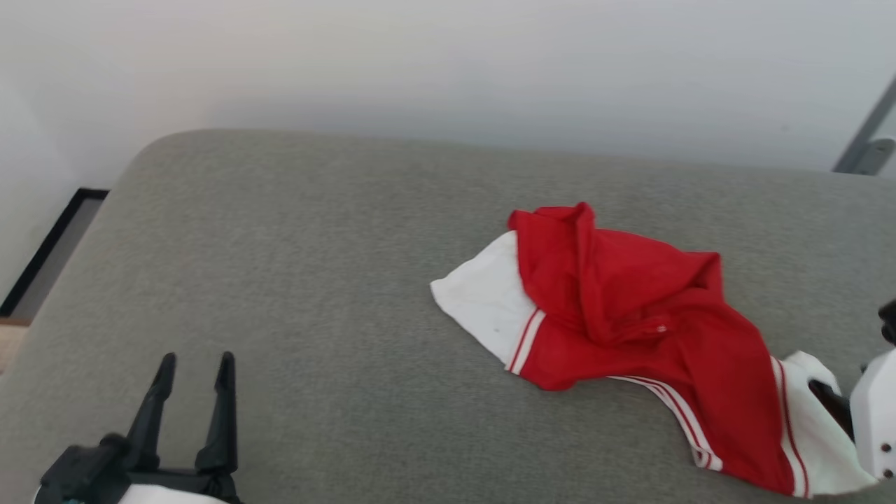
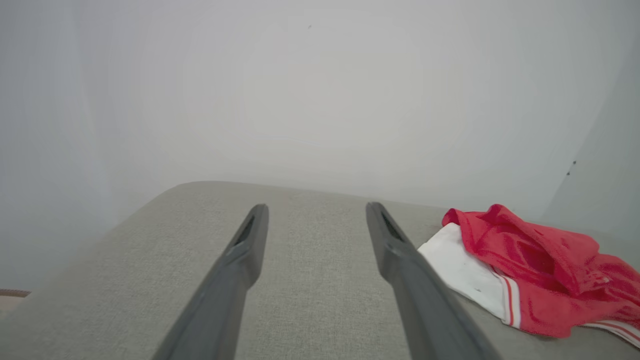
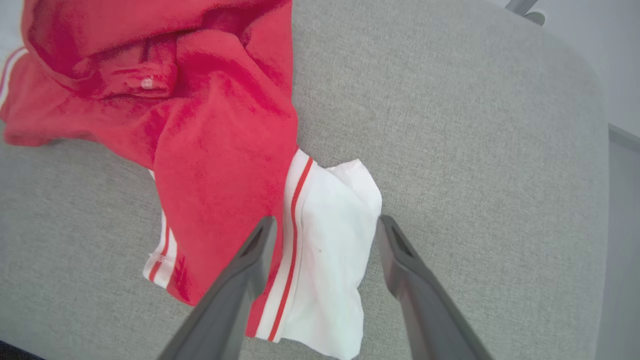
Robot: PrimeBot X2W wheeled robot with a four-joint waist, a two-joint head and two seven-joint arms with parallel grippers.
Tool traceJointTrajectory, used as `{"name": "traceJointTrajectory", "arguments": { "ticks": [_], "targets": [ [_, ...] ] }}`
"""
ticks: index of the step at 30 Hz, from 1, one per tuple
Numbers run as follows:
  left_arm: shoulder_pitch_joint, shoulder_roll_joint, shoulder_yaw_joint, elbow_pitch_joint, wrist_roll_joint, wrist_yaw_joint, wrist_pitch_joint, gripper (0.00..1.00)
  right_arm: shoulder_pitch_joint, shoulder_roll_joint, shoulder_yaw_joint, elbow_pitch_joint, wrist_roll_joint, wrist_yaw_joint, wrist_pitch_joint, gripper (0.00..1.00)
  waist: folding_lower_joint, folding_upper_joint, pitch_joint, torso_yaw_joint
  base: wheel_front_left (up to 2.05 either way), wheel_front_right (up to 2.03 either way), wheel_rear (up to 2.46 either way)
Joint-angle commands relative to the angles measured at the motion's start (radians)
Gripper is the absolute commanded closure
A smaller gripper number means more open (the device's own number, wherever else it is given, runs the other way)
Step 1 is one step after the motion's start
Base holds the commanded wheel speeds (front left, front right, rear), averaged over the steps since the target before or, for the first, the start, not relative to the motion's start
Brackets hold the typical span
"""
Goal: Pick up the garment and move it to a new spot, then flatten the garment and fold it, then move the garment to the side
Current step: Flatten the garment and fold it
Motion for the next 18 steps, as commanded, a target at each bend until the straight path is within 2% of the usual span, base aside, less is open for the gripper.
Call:
{"name": "traceJointTrajectory", "arguments": {
  "ticks": [1, 7, 8, 13, 18],
  "targets": [
    [-0.028, 0.030, -0.032, 0.018, -0.029, -0.003, -0.004, 0.00, -0.005, 0.027, -0.019, -0.043, -0.019, -0.001, -0.019, 0.00, 0.0000, -0.0001, -0.006, -0.031, 0.00, 0.00, 0.00],
    [-0.130, 0.138, -0.138, 0.045, -0.144, -0.003, 0.095, 0.00, -0.018, 0.184, -0.136, -0.161, -0.118, -0.001, -0.137, 0.00, 0.0000, -0.0001, 0.002, -0.104, 0.00, 0.00, 0.00],
    [-0.130, 0.138, -0.138, 0.045, -0.144, -0.003, 0.095, 0.00, -0.018, 0.184, -0.136, -0.161, -0.118, -0.001, -0.137, 0.00, 0.0000, -0.0001, 0.002, -0.104, 0.00, 0.00, 0.00],
    [-0.232, 0.211, -0.202, 0.059, -0.239, -0.003, 0.216, 0.00, -0.045, 0.307, -0.165, -0.238, -0.205, -0.001, -0.284, 0.00, 0.0000, -0.0001, 0.025, -0.179, 0.00, 0.00, 0.00],
    [-0.354, 0.269, -0.259, 0.108, -0.314, -0.003, 0.353, 0.00, -0.071, 0.395, -0.166, -0.263, -0.277, -0.001, -0.444, 0.00, 0.0000, -0.0001, 0.058, -0.253, 0.00, 0.00, 0.00]
  ]
}}
